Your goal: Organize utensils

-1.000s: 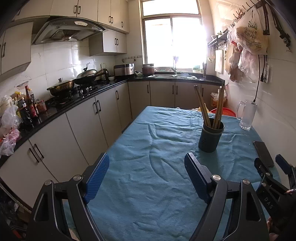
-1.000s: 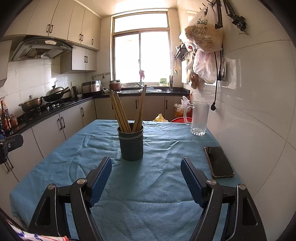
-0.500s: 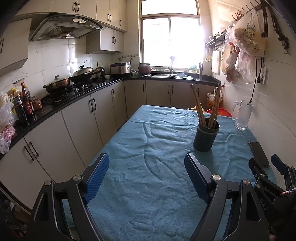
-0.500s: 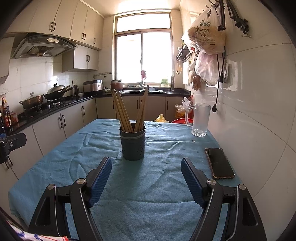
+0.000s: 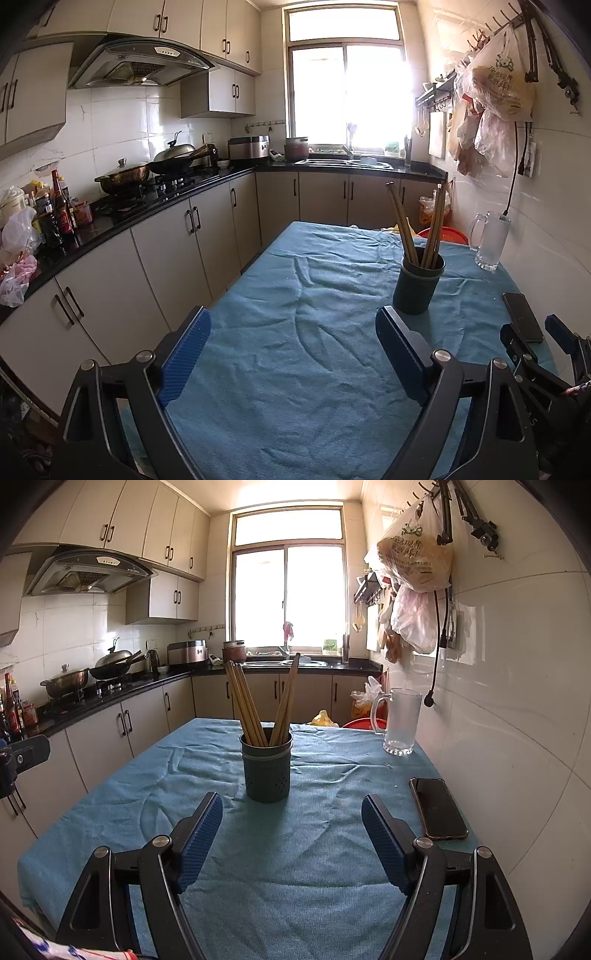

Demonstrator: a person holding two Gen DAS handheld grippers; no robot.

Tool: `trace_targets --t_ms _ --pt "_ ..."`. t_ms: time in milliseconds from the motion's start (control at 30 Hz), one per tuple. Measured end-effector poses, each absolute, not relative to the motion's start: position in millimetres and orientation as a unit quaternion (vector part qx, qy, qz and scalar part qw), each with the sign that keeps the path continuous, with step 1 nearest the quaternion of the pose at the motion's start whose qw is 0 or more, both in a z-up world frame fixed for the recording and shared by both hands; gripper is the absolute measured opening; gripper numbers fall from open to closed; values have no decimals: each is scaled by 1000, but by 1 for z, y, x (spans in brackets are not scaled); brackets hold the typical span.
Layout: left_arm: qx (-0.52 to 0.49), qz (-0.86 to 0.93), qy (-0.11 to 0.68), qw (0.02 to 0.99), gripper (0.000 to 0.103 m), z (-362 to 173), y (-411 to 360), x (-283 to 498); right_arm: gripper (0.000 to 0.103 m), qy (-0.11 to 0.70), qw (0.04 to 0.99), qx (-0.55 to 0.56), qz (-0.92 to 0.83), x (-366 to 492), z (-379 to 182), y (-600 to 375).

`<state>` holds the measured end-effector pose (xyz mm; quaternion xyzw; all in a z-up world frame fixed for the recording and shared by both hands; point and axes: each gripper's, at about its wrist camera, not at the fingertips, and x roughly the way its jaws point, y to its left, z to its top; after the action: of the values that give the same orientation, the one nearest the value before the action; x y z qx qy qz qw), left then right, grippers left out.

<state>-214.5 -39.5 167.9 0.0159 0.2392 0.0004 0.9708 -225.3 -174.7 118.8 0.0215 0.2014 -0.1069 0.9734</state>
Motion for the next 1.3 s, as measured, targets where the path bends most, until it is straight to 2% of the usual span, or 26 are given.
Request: trace_targets --t_ms 333,467,700,1300 --pt "18 3 239 971 91 166 -41 -213 82 202 973 21 -107 -226 118 -175" --pt "19 5 228 973 98 166 -41 -216 82 204 973 22 -107 -226 118 -175" --pt "21 3 203 979 103 170 -42 -222 82 203 973 21 -108 -226 117 -175" --pt "21 2 201 979 103 170 -44 -225 82 207 972 22 -109 -228 115 -175"
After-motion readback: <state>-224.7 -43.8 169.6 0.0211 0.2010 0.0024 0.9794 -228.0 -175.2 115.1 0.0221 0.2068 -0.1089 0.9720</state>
